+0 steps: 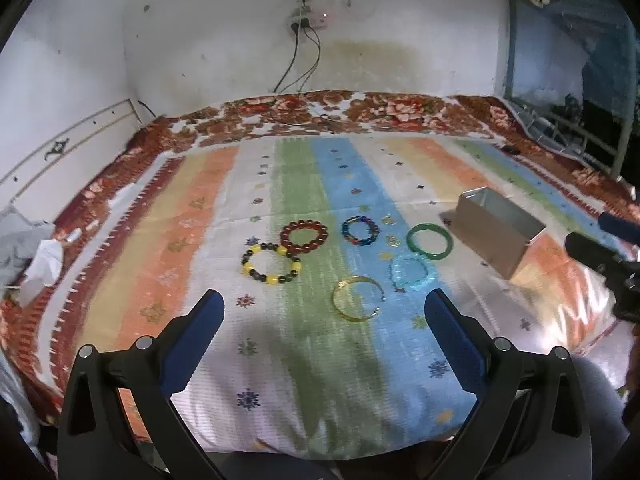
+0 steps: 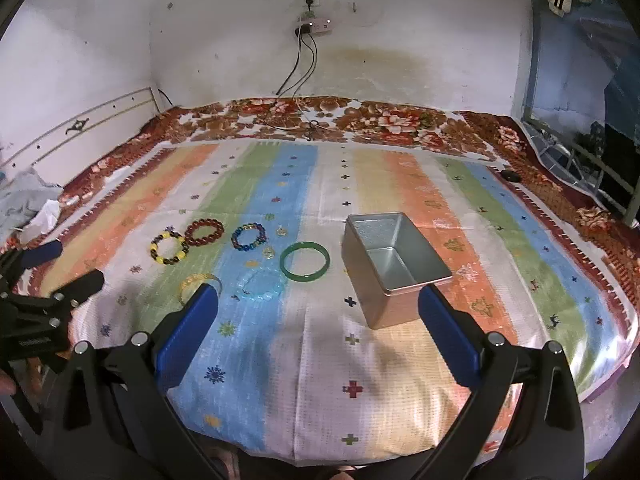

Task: Organize jewelry
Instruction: 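Move both grippers toward the bracelets laid out on the sheet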

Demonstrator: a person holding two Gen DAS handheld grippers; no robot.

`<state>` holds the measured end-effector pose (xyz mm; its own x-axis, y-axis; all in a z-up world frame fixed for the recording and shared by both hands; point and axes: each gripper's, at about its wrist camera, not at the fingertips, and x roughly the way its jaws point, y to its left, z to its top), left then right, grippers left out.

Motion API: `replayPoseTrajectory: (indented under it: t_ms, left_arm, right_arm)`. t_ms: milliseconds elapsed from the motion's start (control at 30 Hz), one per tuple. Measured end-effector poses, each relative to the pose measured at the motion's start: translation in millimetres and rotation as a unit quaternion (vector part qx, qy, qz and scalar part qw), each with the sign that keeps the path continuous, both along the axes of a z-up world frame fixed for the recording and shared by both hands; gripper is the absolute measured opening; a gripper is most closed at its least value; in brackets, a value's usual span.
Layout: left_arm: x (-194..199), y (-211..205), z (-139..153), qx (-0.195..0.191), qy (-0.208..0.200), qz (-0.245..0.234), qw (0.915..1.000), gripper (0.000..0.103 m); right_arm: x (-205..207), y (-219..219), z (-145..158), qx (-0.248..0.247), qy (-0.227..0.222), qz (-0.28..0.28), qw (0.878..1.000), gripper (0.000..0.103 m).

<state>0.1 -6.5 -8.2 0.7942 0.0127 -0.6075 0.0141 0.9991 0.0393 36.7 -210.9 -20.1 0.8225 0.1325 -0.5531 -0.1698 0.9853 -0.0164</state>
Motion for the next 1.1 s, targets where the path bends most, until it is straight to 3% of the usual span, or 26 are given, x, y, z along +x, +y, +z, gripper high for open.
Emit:
replayPoseTrajectory:
  t_ms: [300, 1100]
  left_arm:
    - [-3, -2, 2, -0.029, -0.001, -0.008, 0.9995, 0.098]
    - [-3, 0, 6, -0.005, 0.003, 0.013, 0.9999, 0.098]
  right_arm:
    - [2, -1, 1, 0.007, 0.013, 0.012, 1.000, 0.099]
    - [-2, 8, -2, 0.007, 0.010, 0.030, 0.999, 0.099]
